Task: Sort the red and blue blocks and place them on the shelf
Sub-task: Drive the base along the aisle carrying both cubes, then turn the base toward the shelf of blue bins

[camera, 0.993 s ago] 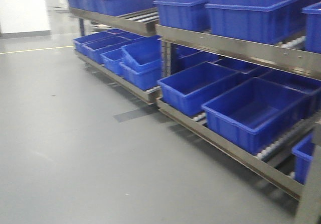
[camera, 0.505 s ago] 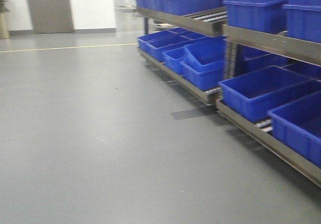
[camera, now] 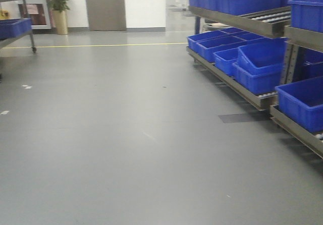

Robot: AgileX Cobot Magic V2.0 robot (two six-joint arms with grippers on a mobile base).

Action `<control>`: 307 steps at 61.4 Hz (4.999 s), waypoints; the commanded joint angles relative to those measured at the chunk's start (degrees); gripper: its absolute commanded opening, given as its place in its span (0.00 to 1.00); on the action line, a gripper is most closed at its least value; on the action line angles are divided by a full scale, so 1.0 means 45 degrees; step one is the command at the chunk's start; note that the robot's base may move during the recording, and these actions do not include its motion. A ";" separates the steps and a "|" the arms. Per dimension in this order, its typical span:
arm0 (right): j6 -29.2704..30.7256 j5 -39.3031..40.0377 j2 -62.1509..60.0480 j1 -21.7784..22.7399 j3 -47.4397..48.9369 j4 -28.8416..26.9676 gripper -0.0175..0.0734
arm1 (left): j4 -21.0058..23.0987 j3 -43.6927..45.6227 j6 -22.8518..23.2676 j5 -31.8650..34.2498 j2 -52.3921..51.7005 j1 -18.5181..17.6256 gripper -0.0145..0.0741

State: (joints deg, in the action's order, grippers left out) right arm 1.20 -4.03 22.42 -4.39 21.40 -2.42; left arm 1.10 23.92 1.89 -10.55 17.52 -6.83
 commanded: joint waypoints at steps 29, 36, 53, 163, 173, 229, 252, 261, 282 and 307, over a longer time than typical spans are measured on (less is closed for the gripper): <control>0.0111 0.1121 0.0046 0.0080 0.0372 -0.0020 0.27 | 0.0009 0.0371 -0.0010 0.1117 0.0107 -0.0017 0.30; 0.0111 0.1121 0.0046 0.0080 0.0372 -0.0020 0.27 | 0.0009 0.0371 -0.0010 0.1117 0.0107 -0.0017 0.30; 0.0111 0.1121 0.0046 0.0080 0.0372 -0.0020 0.27 | 0.0009 0.0371 -0.0010 0.1117 0.0107 -0.0017 0.30; 0.0111 0.1104 0.0046 0.0080 0.0372 -0.0020 0.27 | 0.0009 0.0371 -0.0010 0.1117 0.0107 -0.0017 0.30; 0.0111 0.1104 0.0046 0.0080 0.0372 -0.0020 0.27 | 0.0009 0.0371 -0.0010 0.1117 0.0107 -0.0017 0.30; 0.0111 0.1104 0.0046 0.0080 0.0372 -0.0020 0.27 | 0.0009 0.0371 -0.0010 0.1117 0.0107 -0.0017 0.30; 0.0111 0.1104 0.0046 0.0080 0.0372 -0.0020 0.27 | 0.0009 0.0371 -0.0010 0.1117 0.0107 -0.0017 0.30; 0.0111 0.1104 0.0046 0.0080 0.0372 -0.0020 0.27 | 0.0009 0.0371 -0.0010 0.1117 0.0107 -0.0017 0.30; 0.0111 0.1104 0.0046 0.0080 0.0372 -0.0020 0.27 | 0.0009 0.0371 -0.0010 0.1117 0.0107 -0.0017 0.30; 0.0111 0.1104 0.0046 0.0080 0.0372 -0.0020 0.27 | 0.0009 0.0371 -0.0010 0.1117 0.0107 -0.0017 0.30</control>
State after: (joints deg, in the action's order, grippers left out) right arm 1.20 -4.07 22.42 -4.39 21.40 -2.42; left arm 1.10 23.92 1.84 -10.68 17.52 -6.83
